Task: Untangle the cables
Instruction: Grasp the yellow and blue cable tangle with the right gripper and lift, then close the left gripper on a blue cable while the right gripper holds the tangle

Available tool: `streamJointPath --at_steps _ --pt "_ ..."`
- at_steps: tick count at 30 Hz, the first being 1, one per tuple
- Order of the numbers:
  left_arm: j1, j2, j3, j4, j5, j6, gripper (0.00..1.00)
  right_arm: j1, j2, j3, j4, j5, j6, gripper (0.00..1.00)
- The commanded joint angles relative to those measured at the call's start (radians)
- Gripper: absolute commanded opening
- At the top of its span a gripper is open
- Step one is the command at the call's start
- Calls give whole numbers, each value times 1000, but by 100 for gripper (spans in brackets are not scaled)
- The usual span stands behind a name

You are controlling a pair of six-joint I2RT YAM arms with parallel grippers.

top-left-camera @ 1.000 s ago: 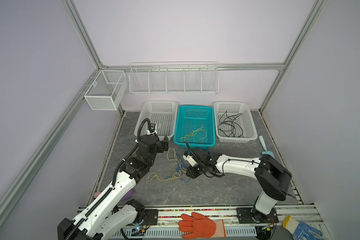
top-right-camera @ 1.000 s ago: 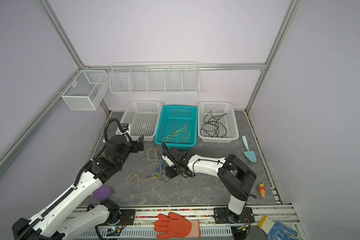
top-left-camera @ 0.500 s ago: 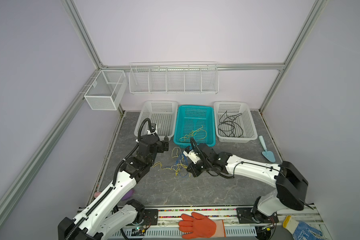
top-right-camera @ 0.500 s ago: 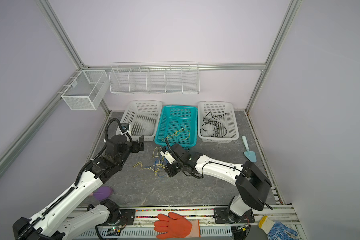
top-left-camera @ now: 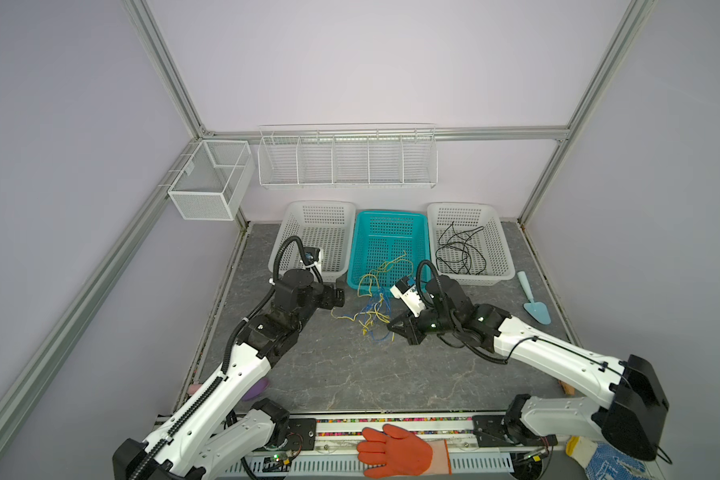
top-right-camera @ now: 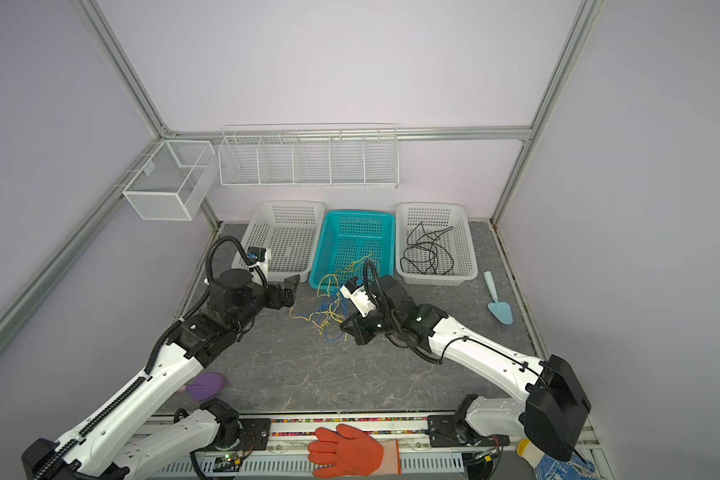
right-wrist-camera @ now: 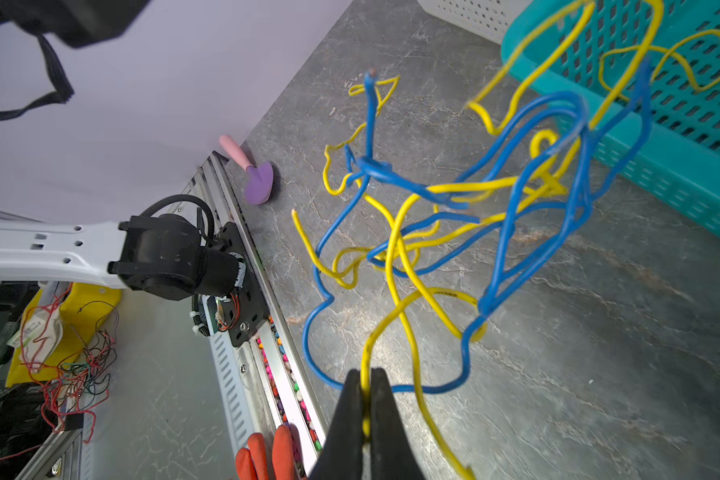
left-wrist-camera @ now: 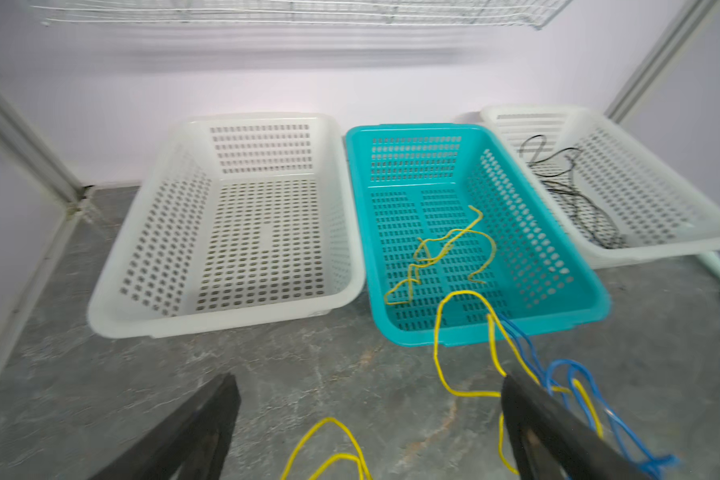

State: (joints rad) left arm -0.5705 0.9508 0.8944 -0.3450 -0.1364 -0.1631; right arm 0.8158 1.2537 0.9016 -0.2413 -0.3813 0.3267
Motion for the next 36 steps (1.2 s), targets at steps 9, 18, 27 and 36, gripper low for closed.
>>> streamJointPath --at_steps 9,18,27,36 --pt "-12 -25 -10 -144 445 -276 99 -48 -113 -149 186 -137 14 7" --pt "-77 -113 -222 -16 485 -426 100 -46 -187 -255 234 -146 -22 7" --pt "-123 -66 -377 250 618 -561 95 -44 -184 -303 265 -126 -28 7" --pt "-126 -31 -443 304 666 -578 72 -43 -171 -324 312 -143 -11 7"
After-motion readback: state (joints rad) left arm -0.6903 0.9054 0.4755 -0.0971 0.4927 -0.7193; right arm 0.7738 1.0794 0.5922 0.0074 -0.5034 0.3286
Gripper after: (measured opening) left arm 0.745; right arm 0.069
